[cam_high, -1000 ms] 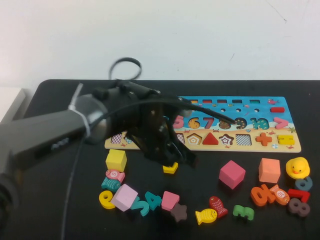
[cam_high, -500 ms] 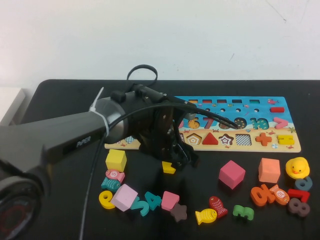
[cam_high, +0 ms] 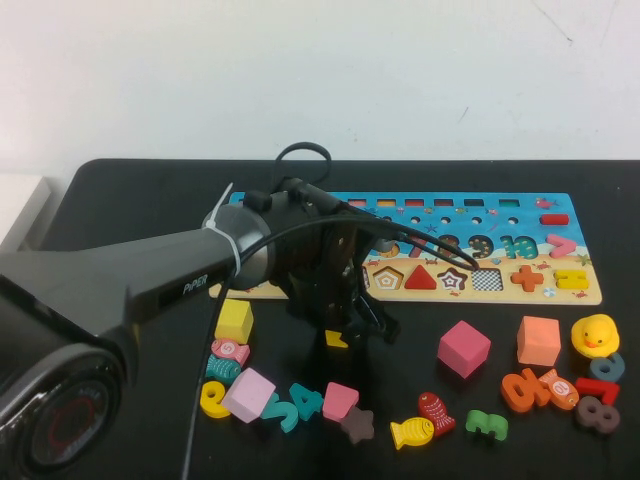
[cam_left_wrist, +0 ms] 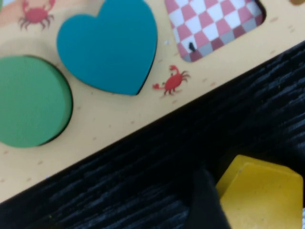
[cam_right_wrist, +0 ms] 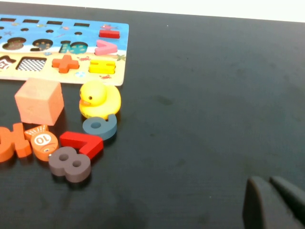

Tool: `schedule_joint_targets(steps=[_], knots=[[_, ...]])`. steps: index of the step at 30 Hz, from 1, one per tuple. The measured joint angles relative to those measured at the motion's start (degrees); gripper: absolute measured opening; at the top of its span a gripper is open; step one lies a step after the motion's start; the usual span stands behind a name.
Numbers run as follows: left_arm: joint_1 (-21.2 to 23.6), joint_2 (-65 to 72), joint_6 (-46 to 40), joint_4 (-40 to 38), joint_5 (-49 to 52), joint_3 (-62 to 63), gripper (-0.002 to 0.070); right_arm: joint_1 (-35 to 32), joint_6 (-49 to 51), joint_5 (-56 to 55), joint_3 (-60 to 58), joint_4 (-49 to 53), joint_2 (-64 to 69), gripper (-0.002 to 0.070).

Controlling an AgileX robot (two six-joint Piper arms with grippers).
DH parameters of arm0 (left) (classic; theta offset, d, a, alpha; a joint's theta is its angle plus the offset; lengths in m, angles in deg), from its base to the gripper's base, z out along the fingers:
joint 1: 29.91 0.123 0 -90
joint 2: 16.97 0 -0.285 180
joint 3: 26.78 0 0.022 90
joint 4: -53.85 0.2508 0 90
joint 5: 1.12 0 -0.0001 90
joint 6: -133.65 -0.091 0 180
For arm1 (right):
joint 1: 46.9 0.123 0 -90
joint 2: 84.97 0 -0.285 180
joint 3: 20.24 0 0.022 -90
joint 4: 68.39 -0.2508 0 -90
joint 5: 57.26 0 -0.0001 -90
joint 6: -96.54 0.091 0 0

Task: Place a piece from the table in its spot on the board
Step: Pick up the "Pentagon", then place the "five-pointed star" into the hole of the five-pointed star

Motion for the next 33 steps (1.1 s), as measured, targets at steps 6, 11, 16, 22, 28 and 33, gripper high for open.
schedule_joint_targets(steps=[6,11,16,22,28,33], knots=[[0.0,0.6,0.0,0.3,1.9,2.2,0.0315,0.0,0.0,0.0,0.0,0.0,0.0,0.0019],[0.0,0.9,-0.5,-0.3,5.0,9.1,0.0313,0.0,0.0,0.0,0.0,0.0,0.0,0.0018],[0.0,0.9,-1.3,-1.2,4.0,15.4,0.0313,0.0,0.0,0.0,0.0,0.0,0.0,0.0018],[0.0,2.5,-3.4,-2.1,1.9,19.0,0.0313,0.0,0.0,0.0,0.0,0.0,0.0,0.0019],[0.0,7.3,-4.3,-3.5,1.7,20.5,0.0313,0.0,0.0,0.0,0.0,0.0,0.0,0.0019],[0.0,10.9,-4.3,-4.2,1.8,21.6,0.0313,0.0,0.0,0.0,0.0,0.0,0.0,0.0018]])
